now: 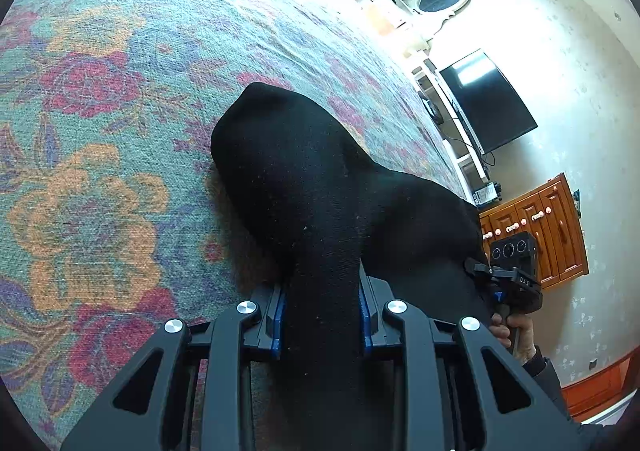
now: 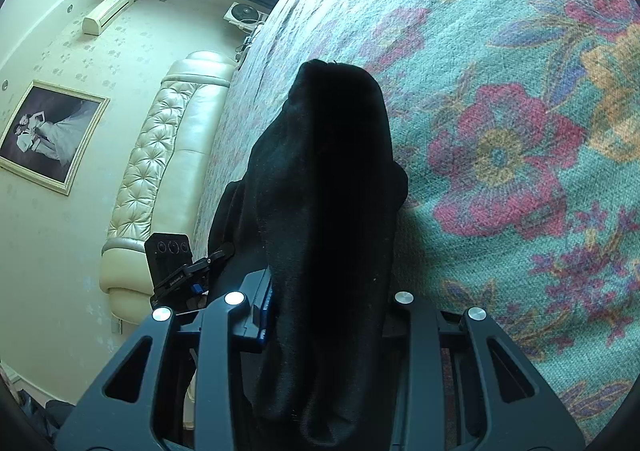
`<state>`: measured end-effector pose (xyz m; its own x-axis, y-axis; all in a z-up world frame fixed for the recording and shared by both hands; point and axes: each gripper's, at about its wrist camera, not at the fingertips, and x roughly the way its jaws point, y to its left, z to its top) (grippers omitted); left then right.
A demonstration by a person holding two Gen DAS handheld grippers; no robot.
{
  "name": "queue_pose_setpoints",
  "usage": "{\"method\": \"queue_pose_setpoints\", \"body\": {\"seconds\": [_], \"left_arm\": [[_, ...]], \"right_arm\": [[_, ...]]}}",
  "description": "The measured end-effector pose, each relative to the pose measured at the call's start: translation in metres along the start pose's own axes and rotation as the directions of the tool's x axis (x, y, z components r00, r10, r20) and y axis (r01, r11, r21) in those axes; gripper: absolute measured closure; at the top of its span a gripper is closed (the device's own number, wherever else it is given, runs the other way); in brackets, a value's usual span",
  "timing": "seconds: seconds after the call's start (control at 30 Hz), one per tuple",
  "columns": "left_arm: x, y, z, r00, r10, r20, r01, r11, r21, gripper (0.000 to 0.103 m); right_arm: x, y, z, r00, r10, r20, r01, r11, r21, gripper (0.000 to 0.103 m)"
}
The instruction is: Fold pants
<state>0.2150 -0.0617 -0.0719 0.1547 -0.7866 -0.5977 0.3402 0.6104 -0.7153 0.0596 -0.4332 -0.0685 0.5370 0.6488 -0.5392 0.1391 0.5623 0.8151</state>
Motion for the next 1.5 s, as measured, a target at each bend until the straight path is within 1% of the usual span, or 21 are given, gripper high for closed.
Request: {"method": "queue_pose_setpoints", "body": {"seconds": [0.2,0.5,0.87,1.13,1.3,1.37,1.47,1.5], "left_arm": [[-0.022,0.020,0.004,0.999,0.027,0.034,-0.027,1.000,-0.011,0.076],[-0.068,0.064,0.020,0.992,0.095,0.084,-0.092,0.995,-0.047,0.076],[-0.100,0.093,0.038,0.985,0.134,0.109,-0.128,0.990,-0.065,0.076],[-0.121,0.104,0.038,0.980,0.154,0.126,-0.146,0.987,-0.072,0.076],[-0.126,0.109,0.030,0.980,0.144,0.136,-0.134,0.988,-0.080,0.076],[-0.128,0.110,0.025,0.980,0.138,0.140,-0.129,0.989,-0.073,0.074],[-0.133,0.111,0.018,0.983,0.116,0.143,-0.104,0.991,-0.089,0.066],[-0.136,0.110,0.014,0.983,0.111,0.146,-0.099,0.991,-0.088,0.064]], "right_arm": [[0.028,0.014,0.010,1.000,0.022,-0.018,-0.023,1.000,-0.016,0.070],[0.099,0.039,0.032,0.994,0.078,-0.072,-0.080,0.996,-0.026,0.070],[0.158,0.061,0.054,0.987,0.113,-0.114,-0.116,0.993,-0.021,0.070],[0.187,0.073,0.064,0.984,0.126,-0.129,-0.129,0.991,-0.018,0.070],[0.198,0.073,0.068,0.982,0.146,-0.124,-0.146,0.989,0.007,0.070],[0.198,0.069,0.067,0.981,0.156,-0.119,-0.155,0.988,0.018,0.070],[0.196,0.062,0.065,0.978,0.175,-0.116,-0.170,0.984,0.050,0.066],[0.195,0.059,0.064,0.977,0.181,-0.111,-0.175,0.982,0.065,0.063]]}}
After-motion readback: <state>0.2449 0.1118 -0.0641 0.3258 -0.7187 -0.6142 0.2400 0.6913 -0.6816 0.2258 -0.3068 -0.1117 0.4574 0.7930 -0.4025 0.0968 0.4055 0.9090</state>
